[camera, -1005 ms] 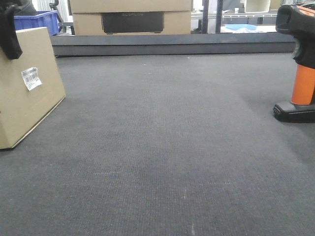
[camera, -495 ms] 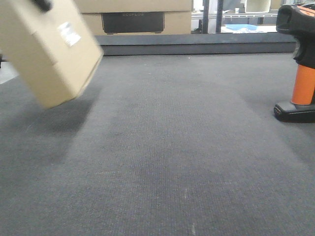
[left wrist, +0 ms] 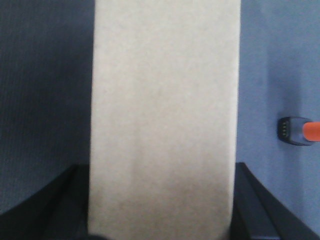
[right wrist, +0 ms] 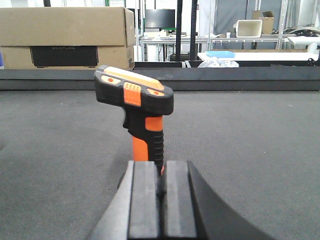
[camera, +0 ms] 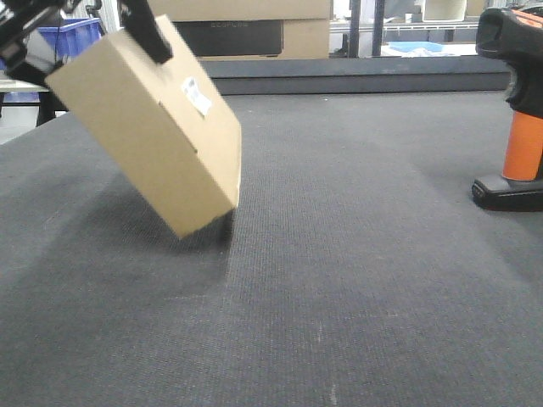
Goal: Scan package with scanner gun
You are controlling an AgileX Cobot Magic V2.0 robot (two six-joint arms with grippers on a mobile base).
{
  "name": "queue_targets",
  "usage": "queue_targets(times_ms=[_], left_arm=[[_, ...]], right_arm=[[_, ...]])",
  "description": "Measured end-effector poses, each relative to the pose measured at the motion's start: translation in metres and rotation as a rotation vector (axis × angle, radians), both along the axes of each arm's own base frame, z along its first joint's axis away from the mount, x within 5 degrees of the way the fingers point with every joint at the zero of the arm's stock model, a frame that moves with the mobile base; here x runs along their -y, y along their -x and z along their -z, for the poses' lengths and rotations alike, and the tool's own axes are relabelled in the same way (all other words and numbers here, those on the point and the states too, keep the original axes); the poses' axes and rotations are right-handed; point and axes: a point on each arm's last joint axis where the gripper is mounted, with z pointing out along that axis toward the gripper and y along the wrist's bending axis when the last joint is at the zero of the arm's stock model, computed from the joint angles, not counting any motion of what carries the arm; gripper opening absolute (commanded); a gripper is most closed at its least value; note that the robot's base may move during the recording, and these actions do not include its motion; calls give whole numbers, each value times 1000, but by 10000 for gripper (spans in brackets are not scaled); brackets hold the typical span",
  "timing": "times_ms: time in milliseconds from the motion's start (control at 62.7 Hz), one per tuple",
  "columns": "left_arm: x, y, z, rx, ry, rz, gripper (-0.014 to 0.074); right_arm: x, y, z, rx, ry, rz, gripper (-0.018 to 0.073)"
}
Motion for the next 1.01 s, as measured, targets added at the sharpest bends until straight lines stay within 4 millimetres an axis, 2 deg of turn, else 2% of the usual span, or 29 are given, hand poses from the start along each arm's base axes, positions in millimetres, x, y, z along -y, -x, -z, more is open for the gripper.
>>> queue_targets(times_ms=[144, 303, 463, 654, 878, 1005], left_arm=[[0, 1, 3, -12, 2, -1, -111], [0, 2, 3, -25, 0, 7, -111], [0, 3, 4, -24, -15, 36, -111], [3, 4, 3, -23, 3, 40, -111], [14, -1, -6, 22, 8, 67, -111], [16, -5, -1, 8, 11, 69, -111]], right_arm=[[0, 0, -3, 10, 1, 0, -168], [-1, 7, -45, 81, 7, -3, -168], [0, -8, -61, -58, -4, -8, -168], [3, -43, -52, -235, -20, -5, -168], [7, -72, -49, -219, -18, 8, -168], [8, -81, -46, -227, -18, 11, -168]])
